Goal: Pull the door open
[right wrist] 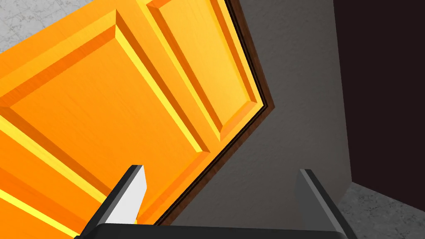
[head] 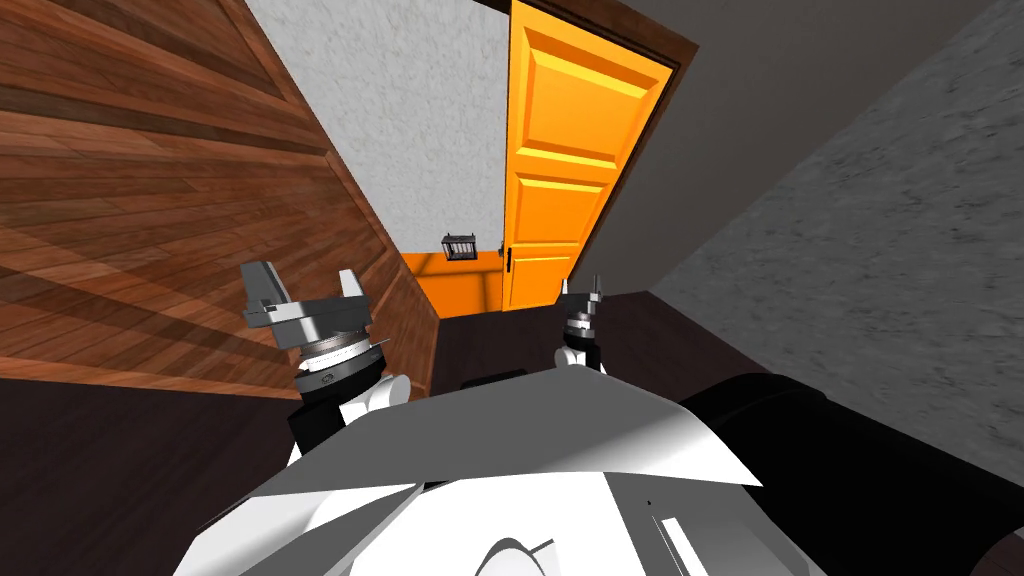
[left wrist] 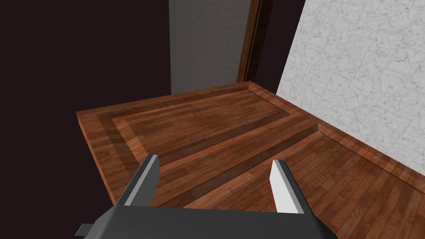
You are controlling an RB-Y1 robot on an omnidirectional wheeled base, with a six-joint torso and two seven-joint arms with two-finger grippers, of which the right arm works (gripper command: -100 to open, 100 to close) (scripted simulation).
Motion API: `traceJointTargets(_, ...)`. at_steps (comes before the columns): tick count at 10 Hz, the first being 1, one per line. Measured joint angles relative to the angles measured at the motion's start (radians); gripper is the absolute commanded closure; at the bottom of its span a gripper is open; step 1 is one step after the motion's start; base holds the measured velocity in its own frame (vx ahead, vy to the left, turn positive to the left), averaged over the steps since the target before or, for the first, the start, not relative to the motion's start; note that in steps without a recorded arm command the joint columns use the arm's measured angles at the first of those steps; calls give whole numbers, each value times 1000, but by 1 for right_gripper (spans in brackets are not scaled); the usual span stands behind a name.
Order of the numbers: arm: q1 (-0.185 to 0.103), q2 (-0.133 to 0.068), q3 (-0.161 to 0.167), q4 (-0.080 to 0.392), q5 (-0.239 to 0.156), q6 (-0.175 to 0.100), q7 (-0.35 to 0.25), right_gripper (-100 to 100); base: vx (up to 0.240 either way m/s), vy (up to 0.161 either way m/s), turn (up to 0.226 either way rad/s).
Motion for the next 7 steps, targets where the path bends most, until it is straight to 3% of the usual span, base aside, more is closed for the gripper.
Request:
traceJointTargets(5, -8, -27, -9, 116, -77, -34, -102, -100, 97, -16, 202)
traceJointTargets(7, 2, -35, -5, 162, -106, -57, -146, -100, 101, -11, 189)
